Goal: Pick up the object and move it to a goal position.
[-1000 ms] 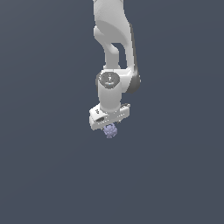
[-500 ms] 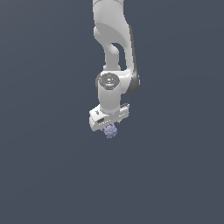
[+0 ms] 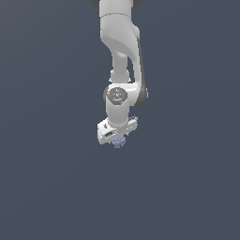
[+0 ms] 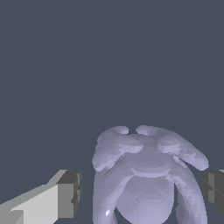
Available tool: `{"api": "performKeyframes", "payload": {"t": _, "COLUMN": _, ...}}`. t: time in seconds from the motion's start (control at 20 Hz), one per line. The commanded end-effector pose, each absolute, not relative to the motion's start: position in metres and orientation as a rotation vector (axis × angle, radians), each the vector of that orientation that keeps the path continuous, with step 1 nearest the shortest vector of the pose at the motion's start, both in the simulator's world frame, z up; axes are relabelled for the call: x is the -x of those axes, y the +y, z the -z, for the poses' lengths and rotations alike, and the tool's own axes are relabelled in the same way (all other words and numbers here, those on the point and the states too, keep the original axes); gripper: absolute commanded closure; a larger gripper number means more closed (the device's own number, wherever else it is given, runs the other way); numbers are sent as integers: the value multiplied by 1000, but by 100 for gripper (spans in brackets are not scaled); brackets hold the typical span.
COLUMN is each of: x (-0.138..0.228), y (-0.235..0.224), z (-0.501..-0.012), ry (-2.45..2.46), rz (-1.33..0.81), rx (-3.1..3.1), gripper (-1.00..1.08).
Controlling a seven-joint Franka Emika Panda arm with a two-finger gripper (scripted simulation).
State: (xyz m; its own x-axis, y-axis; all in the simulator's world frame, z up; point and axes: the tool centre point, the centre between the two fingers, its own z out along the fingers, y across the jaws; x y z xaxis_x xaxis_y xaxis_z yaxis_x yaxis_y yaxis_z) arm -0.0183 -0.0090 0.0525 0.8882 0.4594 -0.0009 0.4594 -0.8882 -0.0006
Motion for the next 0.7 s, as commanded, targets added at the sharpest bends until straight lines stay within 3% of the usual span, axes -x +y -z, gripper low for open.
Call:
{"api": "performKeyframes", "payload": {"t": 0.0, "x": 18, "y": -9, "z": -44, "ry": -744, "rz": 0, "rx": 3052, "gripper": -92}}
{"api": "performKeyframes", "payload": {"t": 0.2, "x": 17, "y": -9, "z": -40, "ry": -744, "rz": 0, "rx": 3052, "gripper": -92}}
{"api": "performKeyframes", "payload": {"t": 0.25, "x": 17, "y": -9, "z": -40, "ry": -744, "rz": 0, "rx": 3052, "gripper": 108}}
{"api": "performKeyframes", "payload": {"t": 0.65, "x": 17, "y": -9, "z": -40, "ry": -744, "rz": 0, "rx": 3052, "gripper": 108}}
